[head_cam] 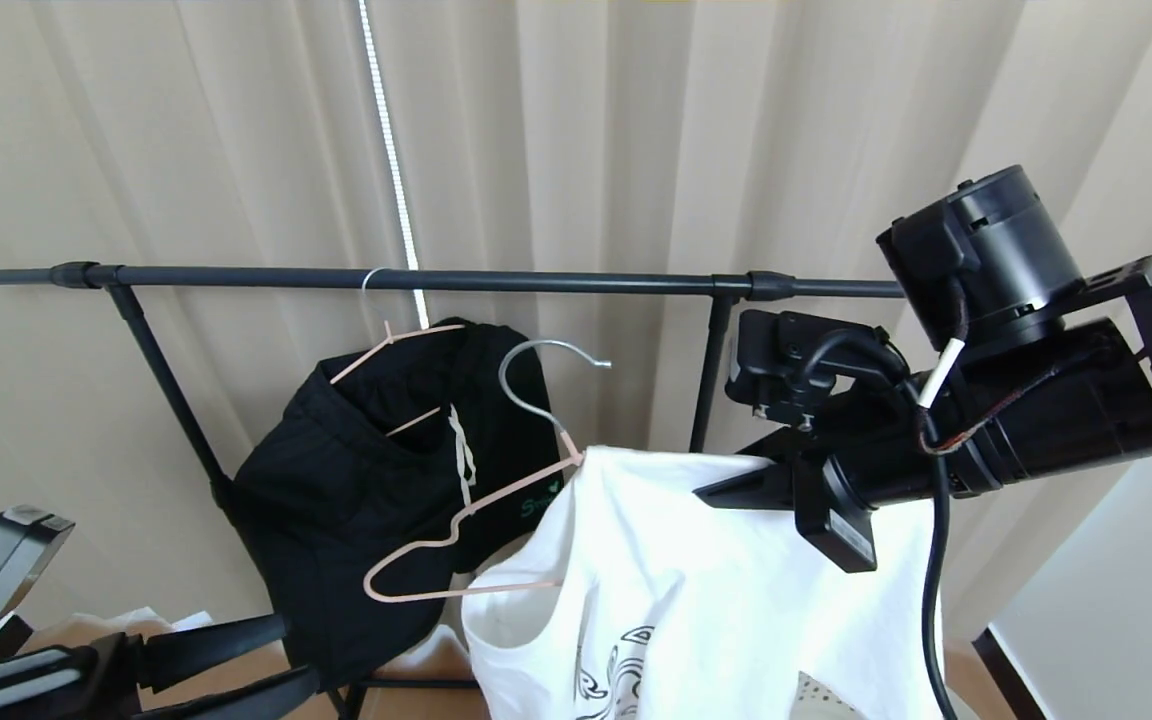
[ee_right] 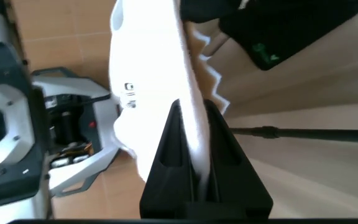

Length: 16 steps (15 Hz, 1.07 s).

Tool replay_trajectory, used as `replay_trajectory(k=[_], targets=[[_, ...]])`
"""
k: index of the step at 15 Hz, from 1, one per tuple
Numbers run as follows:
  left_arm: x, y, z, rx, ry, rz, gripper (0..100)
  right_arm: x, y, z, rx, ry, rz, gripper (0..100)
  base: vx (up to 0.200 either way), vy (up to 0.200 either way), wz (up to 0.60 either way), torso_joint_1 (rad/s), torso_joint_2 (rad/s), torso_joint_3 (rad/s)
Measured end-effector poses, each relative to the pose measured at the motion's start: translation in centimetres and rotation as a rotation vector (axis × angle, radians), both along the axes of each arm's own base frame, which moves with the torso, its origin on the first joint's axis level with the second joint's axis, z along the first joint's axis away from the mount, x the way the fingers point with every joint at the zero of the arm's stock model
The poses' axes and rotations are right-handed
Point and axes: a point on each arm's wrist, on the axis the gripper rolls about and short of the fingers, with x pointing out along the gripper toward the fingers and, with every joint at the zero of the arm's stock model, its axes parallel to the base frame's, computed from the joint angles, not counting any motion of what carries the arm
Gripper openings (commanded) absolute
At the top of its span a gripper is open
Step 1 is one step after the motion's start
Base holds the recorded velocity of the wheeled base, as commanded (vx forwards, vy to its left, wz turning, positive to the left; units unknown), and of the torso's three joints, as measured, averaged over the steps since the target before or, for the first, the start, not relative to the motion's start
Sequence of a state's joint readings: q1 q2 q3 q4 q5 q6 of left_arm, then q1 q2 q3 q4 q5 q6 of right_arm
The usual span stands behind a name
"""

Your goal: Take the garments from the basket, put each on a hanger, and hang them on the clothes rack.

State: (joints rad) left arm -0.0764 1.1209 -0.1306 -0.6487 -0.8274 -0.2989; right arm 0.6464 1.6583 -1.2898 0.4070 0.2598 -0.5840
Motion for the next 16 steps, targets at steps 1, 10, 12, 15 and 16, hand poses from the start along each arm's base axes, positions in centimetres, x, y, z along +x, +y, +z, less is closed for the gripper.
replay_trajectory(k=[1, 10, 12, 15, 16], targets=[[0.2, 0.0, 0.5, 0.031, 0.028, 0.028, 100, -0.1, -0.3, -0.1, 0.005, -0.009, -0.007, 0, 0.000, 0.000, 0.00, 0.000, 0.00, 0.000], [1.8, -5.5, 1.3, 0.357, 0.066, 0.069, 100, -0.5, -0.9, 0.2, 0.098, -0.039, -0.096, 0, 0.000, 0.000, 0.00, 0.000, 0.00, 0.000], [2.5, -6.3, 1.0, 0.353, 0.083, 0.066, 100, -0.7, -1.1, -0.1, 0.119, -0.055, -0.105, 0, 0.000, 0.000, 0.00, 0.000, 0.00, 0.000], [3.8, -7.3, 0.5, 0.326, 0.105, 0.118, 100, -1.2, -1.6, -0.2, 0.139, -0.050, -0.127, 0, 0.000, 0.000, 0.00, 0.000, 0.00, 0.000], [4.2, -7.7, 0.2, 0.324, 0.116, 0.140, 100, -1.3, -1.7, -0.1, 0.144, -0.050, -0.142, 0, 0.000, 0.000, 0.00, 0.000, 0.00, 0.000]])
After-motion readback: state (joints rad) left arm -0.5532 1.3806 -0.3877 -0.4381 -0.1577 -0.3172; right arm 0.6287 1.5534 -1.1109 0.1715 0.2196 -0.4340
